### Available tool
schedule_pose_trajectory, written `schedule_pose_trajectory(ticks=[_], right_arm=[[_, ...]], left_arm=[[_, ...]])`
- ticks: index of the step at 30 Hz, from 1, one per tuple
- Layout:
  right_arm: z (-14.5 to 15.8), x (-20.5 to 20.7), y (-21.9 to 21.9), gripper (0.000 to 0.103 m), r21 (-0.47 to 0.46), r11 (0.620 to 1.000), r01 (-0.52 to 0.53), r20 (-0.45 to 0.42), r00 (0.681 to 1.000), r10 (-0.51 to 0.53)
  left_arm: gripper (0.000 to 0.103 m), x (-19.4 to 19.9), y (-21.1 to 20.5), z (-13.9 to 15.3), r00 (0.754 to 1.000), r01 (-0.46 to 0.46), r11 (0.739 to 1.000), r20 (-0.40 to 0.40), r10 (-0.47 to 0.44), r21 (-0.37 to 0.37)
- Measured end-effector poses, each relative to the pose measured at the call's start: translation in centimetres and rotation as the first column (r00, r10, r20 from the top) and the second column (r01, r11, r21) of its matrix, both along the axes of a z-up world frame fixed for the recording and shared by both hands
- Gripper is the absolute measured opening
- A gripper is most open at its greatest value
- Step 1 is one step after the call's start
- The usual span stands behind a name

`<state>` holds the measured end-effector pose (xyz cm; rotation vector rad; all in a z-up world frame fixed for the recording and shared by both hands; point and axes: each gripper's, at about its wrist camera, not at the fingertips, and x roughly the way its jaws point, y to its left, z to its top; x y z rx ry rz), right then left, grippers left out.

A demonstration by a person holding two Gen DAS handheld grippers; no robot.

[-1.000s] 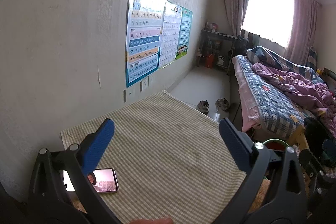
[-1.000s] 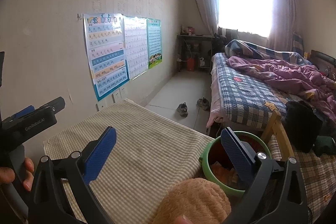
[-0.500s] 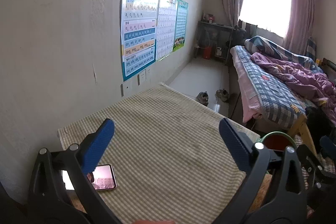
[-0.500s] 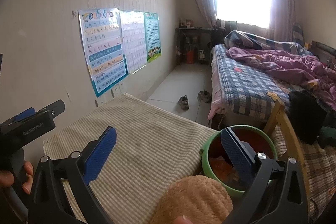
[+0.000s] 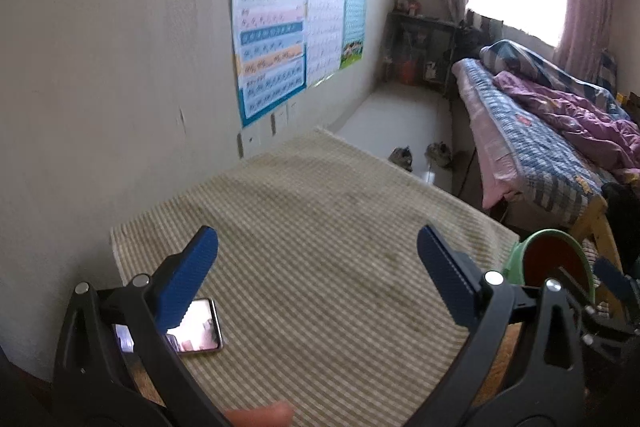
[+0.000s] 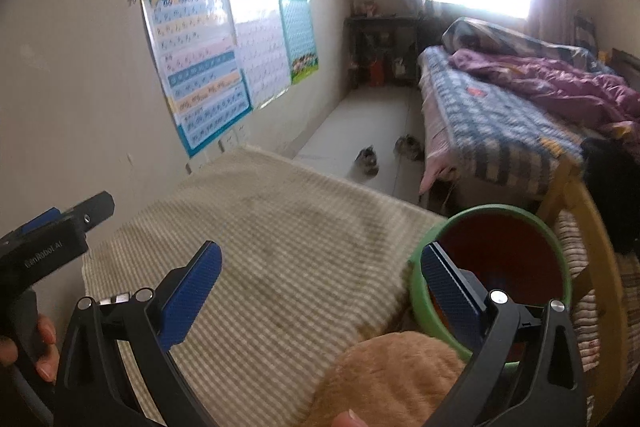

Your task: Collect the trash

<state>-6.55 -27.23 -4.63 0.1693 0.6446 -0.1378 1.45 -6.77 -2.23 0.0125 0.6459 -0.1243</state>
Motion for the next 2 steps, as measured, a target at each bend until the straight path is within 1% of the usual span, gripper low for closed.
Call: schedule_pose_trajectory(ticks=[2], right_arm=[[-1.52, 1.71, 0.29, 0.097, 0.001, 1.0, -0.025, -0.044, 0.999, 0.025]], left_arm=[[0.098, 0.51, 0.58, -0.69, 1.0, -0.023, 1.0, -0.016, 0.023, -0.002]])
